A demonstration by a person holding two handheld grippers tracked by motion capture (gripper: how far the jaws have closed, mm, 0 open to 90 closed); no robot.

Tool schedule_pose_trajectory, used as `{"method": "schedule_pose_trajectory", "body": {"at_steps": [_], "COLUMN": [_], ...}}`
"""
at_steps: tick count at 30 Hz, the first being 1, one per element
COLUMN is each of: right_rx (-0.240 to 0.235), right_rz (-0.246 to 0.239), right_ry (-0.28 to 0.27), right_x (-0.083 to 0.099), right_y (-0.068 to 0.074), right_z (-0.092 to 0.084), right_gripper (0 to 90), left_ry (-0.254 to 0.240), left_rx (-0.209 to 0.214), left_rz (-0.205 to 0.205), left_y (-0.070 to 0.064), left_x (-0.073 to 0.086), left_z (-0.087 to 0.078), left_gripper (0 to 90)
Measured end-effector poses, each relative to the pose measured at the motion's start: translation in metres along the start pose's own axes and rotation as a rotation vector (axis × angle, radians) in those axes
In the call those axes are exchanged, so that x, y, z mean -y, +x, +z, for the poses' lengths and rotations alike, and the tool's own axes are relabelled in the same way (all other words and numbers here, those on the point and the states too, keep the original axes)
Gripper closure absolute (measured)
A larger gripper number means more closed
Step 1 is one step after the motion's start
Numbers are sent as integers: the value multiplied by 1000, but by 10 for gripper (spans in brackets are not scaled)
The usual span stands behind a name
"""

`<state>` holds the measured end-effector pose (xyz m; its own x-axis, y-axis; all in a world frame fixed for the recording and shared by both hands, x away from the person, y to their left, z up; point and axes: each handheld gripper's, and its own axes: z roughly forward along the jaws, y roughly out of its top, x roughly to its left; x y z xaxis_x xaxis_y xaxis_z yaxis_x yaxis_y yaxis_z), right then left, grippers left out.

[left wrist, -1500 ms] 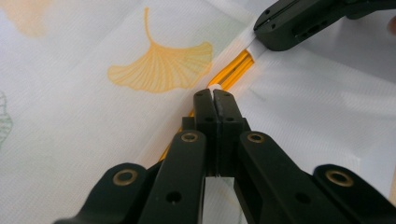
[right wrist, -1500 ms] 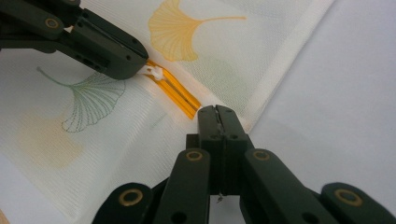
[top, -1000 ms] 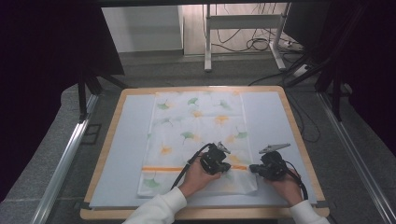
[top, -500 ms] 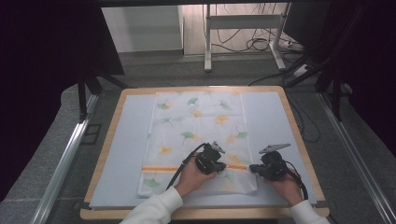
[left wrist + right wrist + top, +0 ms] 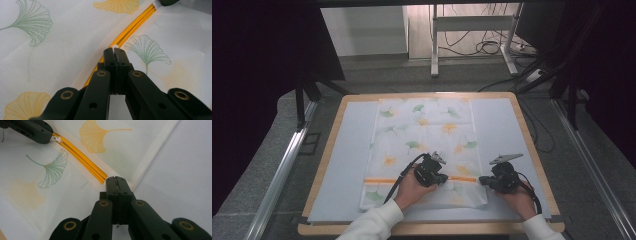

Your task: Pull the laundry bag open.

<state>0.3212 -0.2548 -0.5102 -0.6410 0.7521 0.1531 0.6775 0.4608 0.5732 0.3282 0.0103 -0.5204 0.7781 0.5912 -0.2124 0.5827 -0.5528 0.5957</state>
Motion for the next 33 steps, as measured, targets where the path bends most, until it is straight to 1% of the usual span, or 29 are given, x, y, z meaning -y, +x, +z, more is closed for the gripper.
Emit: {"method": "schedule_pose_trajectory", "body": {"at_steps": [5, 8, 16, 21, 33], "right_rx": [3, 7, 3, 3, 2], "right_rz": [1, -3, -2, -3, -3], "right_ry": [-1, -2, 0, 0, -1], "right_x": [0, 0, 0, 0, 0], "right_y": [0, 1, 0, 1, 0], "right_z": [0, 0, 0, 0, 0], "right_gripper": [896, 896, 896, 896, 896], "left_ry": [3, 5, 1, 3, -2], "left_rx": [0, -6, -6, -13, -26], "left_rz": [-6, -12, -27, -29, -50], "left_y": [3, 4, 10, 13, 20], "left_x": [3, 5, 12, 16, 25], "left_z": [-3, -6, -11, -16, -24], "left_gripper": [900, 900, 900, 900, 900]}}
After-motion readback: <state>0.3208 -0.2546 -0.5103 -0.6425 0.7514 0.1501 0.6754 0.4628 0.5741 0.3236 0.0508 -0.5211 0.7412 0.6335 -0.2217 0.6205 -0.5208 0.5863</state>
